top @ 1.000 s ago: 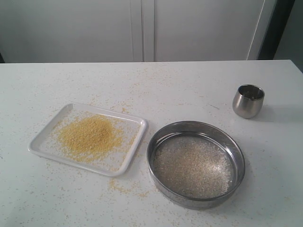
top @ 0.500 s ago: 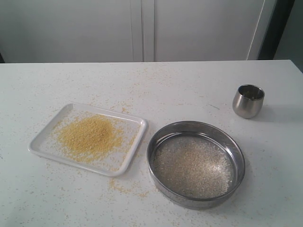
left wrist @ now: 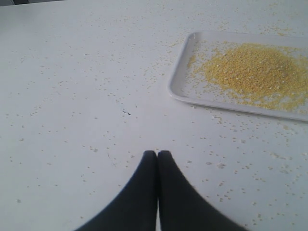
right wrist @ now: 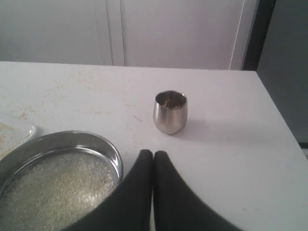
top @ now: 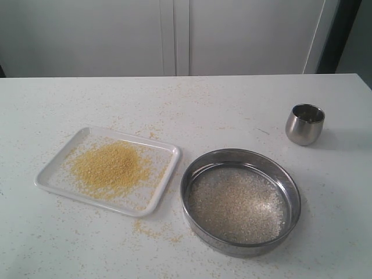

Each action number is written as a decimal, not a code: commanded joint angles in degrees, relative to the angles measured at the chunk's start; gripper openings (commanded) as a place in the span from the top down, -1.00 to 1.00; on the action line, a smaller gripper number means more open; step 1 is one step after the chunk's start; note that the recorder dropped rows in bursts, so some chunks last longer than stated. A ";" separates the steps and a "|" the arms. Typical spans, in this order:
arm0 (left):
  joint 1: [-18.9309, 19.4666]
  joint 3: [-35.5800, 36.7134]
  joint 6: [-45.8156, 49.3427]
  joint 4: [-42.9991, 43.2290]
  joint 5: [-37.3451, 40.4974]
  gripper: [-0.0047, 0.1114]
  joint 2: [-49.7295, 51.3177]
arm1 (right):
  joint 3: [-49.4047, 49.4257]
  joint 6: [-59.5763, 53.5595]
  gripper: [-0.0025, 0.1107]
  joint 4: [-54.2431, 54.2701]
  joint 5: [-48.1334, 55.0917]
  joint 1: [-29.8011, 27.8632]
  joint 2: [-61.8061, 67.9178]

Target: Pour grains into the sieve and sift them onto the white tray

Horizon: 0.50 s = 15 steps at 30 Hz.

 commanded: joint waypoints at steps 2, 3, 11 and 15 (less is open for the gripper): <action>0.27 0.22 -0.03 0.00 -0.08 0.92 -0.25 | 5.27 0.08 0.96 -1.29 -6.07 -0.58 -3.91; 0.27 0.22 -0.03 0.00 -0.08 0.92 -0.25 | 6.31 0.08 0.96 -1.52 -6.27 -0.58 -3.91; 0.27 0.22 -0.03 0.00 -0.08 0.92 -0.25 | 13.04 0.08 0.96 -1.52 -11.33 -0.58 -3.91; 0.27 0.22 -0.03 0.00 -0.08 0.92 -0.25 | 15.12 0.08 0.96 -1.52 -12.10 -0.58 -3.91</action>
